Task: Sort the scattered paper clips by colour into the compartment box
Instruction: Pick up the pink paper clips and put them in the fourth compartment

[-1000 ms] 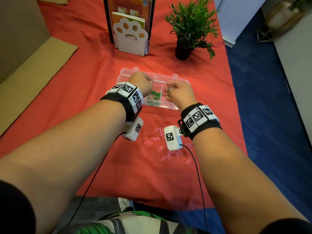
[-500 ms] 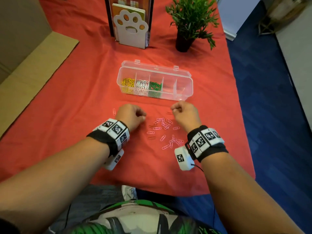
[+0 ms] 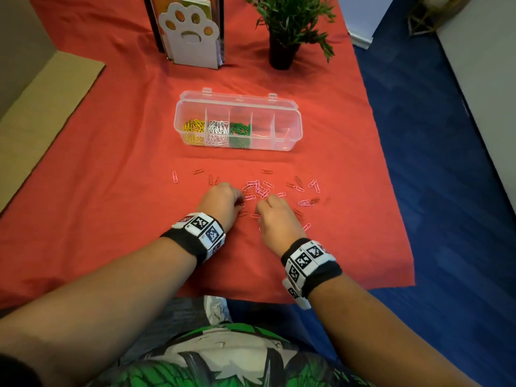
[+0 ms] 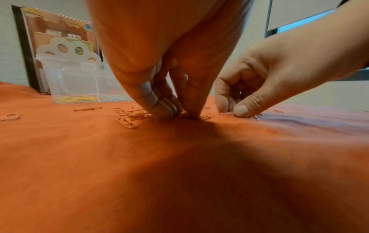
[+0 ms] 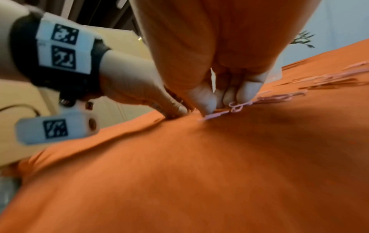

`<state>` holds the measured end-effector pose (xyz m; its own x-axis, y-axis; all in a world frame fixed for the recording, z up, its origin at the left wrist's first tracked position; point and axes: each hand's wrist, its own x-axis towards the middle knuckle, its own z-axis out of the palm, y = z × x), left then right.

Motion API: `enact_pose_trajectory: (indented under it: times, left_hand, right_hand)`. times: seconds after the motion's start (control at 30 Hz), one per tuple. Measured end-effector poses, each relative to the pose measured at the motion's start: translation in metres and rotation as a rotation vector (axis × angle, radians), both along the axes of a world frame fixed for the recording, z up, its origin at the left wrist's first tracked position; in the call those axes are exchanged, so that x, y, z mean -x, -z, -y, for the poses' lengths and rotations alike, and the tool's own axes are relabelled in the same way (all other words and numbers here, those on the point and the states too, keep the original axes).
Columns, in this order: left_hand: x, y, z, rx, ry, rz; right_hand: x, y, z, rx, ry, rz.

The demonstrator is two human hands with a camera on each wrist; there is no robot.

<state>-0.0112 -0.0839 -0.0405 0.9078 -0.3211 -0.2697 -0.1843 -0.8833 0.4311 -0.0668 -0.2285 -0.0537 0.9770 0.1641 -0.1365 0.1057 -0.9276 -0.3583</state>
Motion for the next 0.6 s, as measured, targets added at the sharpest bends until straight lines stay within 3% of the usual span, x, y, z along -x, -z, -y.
enact_pose_trajectory:
  times: [0.13, 0.2, 0.37, 0.53, 0.6]
  left_hand:
    - [0.000, 0.003, 0.000, 0.019, 0.036, 0.039]
    - [-0.001, 0.005, 0.001, 0.031, 0.047, 0.032]
    - [-0.005, 0.004, 0.000, 0.169, -0.152, -0.093]
    - [-0.011, -0.008, 0.006, 0.693, -0.619, -0.528]
    - [-0.011, -0.018, 0.008, 0.814, -0.706, -0.637]
  right_hand:
    - [0.006, 0.002, -0.001, 0.115, -0.045, 0.045]
    - [0.003, 0.002, 0.003, 0.081, -0.036, 0.040]
    - [-0.012, -0.009, 0.026, -0.474, 0.376, -0.222]
    - [-0.012, -0.024, 0.050, -1.010, 0.739, -0.375]
    - [-0.010, -0.030, 0.055, -1.229, 0.839, -0.407]
